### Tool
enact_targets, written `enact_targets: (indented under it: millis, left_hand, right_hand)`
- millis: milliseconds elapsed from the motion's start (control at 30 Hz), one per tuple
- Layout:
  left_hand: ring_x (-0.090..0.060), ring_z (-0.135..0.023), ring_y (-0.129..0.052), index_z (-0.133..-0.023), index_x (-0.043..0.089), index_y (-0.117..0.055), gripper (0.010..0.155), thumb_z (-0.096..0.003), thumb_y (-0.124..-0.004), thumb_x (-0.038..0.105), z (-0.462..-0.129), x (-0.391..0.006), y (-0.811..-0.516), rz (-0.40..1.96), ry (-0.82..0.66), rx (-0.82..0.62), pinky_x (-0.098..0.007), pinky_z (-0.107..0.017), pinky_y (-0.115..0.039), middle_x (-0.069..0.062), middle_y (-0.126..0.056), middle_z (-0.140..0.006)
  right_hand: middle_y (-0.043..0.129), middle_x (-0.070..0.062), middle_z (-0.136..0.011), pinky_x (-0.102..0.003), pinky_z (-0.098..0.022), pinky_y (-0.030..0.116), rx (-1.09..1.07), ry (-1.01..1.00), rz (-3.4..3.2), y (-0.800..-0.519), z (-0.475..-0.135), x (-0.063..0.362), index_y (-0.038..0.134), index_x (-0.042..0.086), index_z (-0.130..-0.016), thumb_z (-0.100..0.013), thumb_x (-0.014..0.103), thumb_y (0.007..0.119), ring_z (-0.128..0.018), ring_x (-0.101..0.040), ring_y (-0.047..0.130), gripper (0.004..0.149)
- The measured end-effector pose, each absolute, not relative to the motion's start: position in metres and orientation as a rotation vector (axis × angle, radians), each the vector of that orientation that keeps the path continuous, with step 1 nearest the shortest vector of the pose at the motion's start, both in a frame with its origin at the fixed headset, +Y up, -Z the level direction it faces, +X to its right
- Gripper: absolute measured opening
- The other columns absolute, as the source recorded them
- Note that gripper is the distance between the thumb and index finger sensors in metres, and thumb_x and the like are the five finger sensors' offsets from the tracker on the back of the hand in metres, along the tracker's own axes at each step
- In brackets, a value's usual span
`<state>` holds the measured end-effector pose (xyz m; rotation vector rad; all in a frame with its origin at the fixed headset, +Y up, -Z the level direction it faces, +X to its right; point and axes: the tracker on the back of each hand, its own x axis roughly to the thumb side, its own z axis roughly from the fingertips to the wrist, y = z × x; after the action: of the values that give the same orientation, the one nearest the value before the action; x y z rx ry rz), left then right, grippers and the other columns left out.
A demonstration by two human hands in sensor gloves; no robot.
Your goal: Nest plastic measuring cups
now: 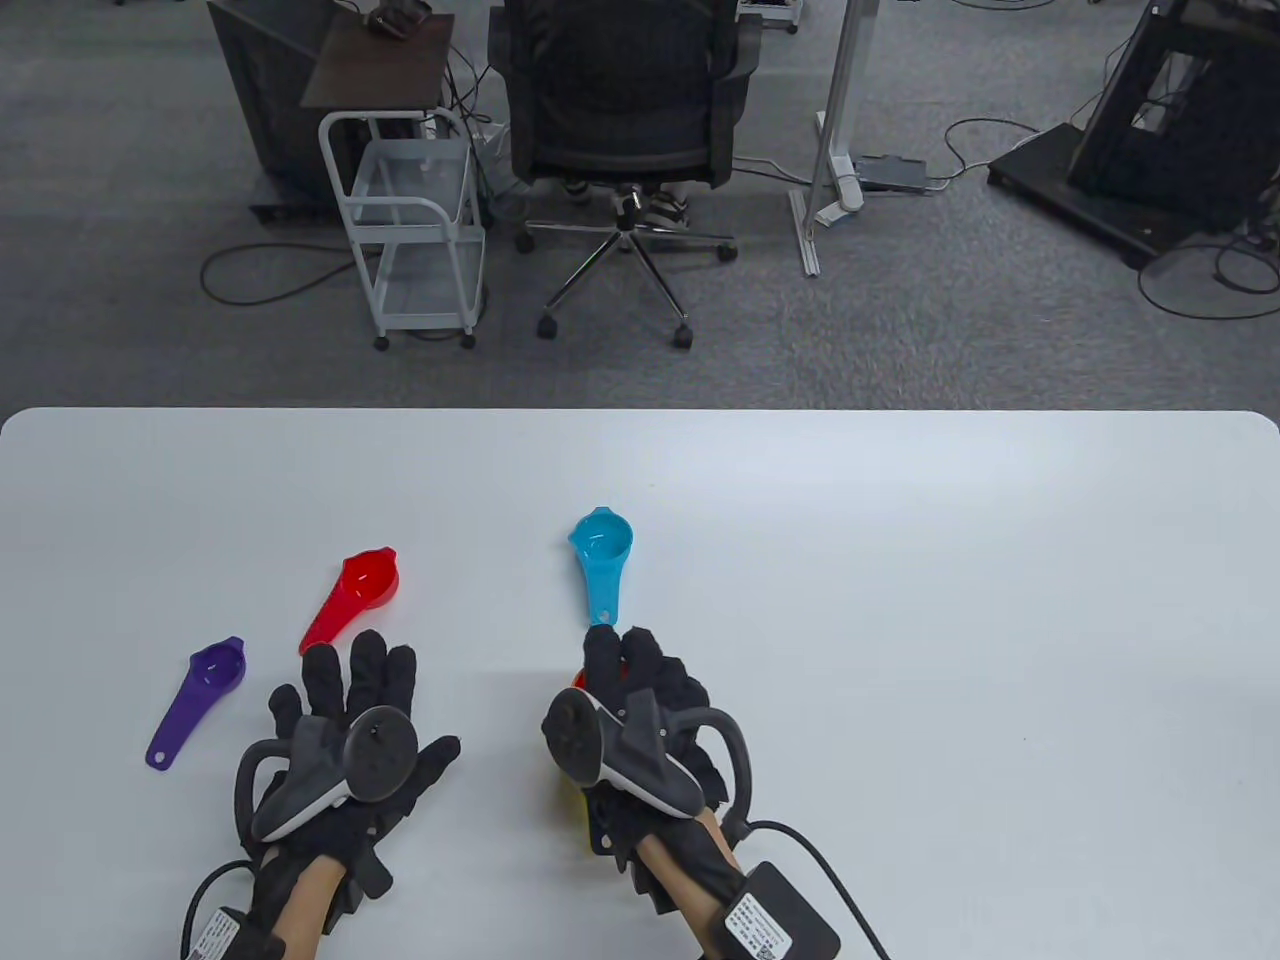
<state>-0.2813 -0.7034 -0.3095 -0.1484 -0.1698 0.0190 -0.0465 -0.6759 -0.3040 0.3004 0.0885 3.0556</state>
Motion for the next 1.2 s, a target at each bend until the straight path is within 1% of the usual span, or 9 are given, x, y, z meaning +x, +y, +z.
enact_targets:
  millis: [167, 467, 600, 933, 1033, 1067, 1100, 1133, 1200]
  left_hand:
    - [-0.065, -0.099, -0.006, -0.117, 0.014, -0.015, 0.093, -0.0521, -0.051, 0.071, -0.311, -0.283, -0.704, 0.032, -0.163, -0.156, -0.080, -0.060, -0.014, -0.021, -0.007, -0.120]
    - [-0.064, -0.099, -0.004, -0.117, 0.014, -0.014, 0.093, -0.0522, -0.051, 0.070, -0.313, -0.275, -0.709, 0.009, -0.163, -0.205, -0.080, -0.060, -0.013, -0.021, -0.006, -0.120]
    - [-0.064, -0.099, -0.004, -0.117, 0.014, -0.014, 0.094, -0.0523, -0.051, 0.070, -0.314, -0.274, -0.712, 0.005, -0.158, -0.230, -0.080, -0.059, -0.012, -0.022, -0.005, -0.120]
    - [-0.064, -0.098, -0.003, -0.117, 0.013, -0.014, 0.093, -0.0528, -0.051, 0.069, -0.314, -0.272, -0.712, 0.001, -0.154, -0.259, -0.079, -0.059, -0.012, -0.023, -0.005, -0.119]
    - [-0.063, -0.098, -0.002, -0.117, 0.013, -0.013, 0.093, -0.0529, -0.051, 0.069, -0.314, -0.272, -0.713, 0.001, -0.156, -0.261, -0.079, -0.059, -0.012, -0.023, -0.004, -0.119]
    - [-0.063, -0.099, -0.002, -0.117, 0.013, -0.013, 0.093, -0.0529, -0.051, 0.069, -0.314, -0.272, -0.713, 0.002, -0.158, -0.261, -0.079, -0.060, -0.012, -0.023, -0.004, -0.119]
    - [-0.063, -0.099, -0.002, -0.117, 0.013, -0.013, 0.093, -0.0529, -0.051, 0.069, -0.314, -0.272, -0.713, 0.004, -0.162, -0.257, -0.079, -0.060, -0.012, -0.023, -0.004, -0.119]
    - [-0.063, -0.099, -0.002, -0.117, 0.013, -0.013, 0.093, -0.0529, -0.051, 0.069, -0.314, -0.272, -0.712, 0.005, -0.166, -0.253, -0.079, -0.060, -0.012, -0.023, -0.004, -0.119]
    - [-0.062, -0.099, -0.002, -0.117, 0.013, -0.013, 0.093, -0.0528, -0.051, 0.069, -0.314, -0.272, -0.713, 0.001, -0.169, -0.252, -0.079, -0.060, -0.012, -0.023, -0.004, -0.119]
  right_hand:
    - [0.025, -0.040, -0.109, -0.071, -0.063, 0.047, 0.234, 0.147, 3.128, -0.697, -0.309, -0.057, 0.021, -0.001, -0.116, -0.060, 0.055, 0.056, -0.088, -0.056, 0.048, 0.087]
    - [0.025, -0.039, -0.110, -0.073, -0.064, 0.043, 0.191, 0.229, 3.175, -0.718, -0.318, -0.062, 0.020, -0.001, -0.116, -0.060, 0.055, 0.056, -0.089, -0.057, 0.046, 0.087]
    - [0.024, -0.039, -0.110, -0.073, -0.064, 0.043, 0.163, 0.266, 3.160, -0.724, -0.321, -0.062, 0.020, -0.001, -0.116, -0.059, 0.056, 0.054, -0.089, -0.057, 0.046, 0.088]
    - [0.024, -0.039, -0.111, -0.073, -0.064, 0.042, 0.149, 0.280, 3.198, -0.731, -0.322, -0.064, 0.020, -0.001, -0.116, -0.057, 0.061, 0.050, -0.089, -0.056, 0.045, 0.091]
    - [0.017, -0.042, -0.109, -0.074, -0.064, 0.040, 0.144, 0.337, 3.152, -0.726, -0.323, -0.058, 0.014, -0.005, -0.115, -0.055, 0.064, 0.046, -0.089, -0.058, 0.040, 0.097]
    - [0.015, -0.043, -0.109, -0.074, -0.064, 0.039, 0.129, 0.302, 3.129, -0.721, -0.323, -0.054, 0.012, -0.005, -0.115, -0.054, 0.064, 0.046, -0.089, -0.059, 0.038, 0.098]
    - [0.015, -0.043, -0.109, -0.074, -0.064, 0.039, 0.117, 0.218, 3.095, -0.711, -0.323, -0.046, 0.012, -0.005, -0.115, -0.054, 0.065, 0.045, -0.089, -0.060, 0.038, 0.099]
    - [0.015, -0.042, -0.109, -0.074, -0.064, 0.038, 0.101, 0.133, 3.062, -0.701, -0.322, -0.035, 0.012, -0.005, -0.115, -0.054, 0.064, 0.046, -0.090, -0.060, 0.038, 0.098]
    - [0.016, -0.042, -0.110, -0.074, -0.064, 0.038, 0.067, 0.042, 3.026, -0.685, -0.319, -0.010, 0.013, -0.004, -0.115, -0.054, 0.064, 0.046, -0.091, -0.061, 0.037, 0.098]
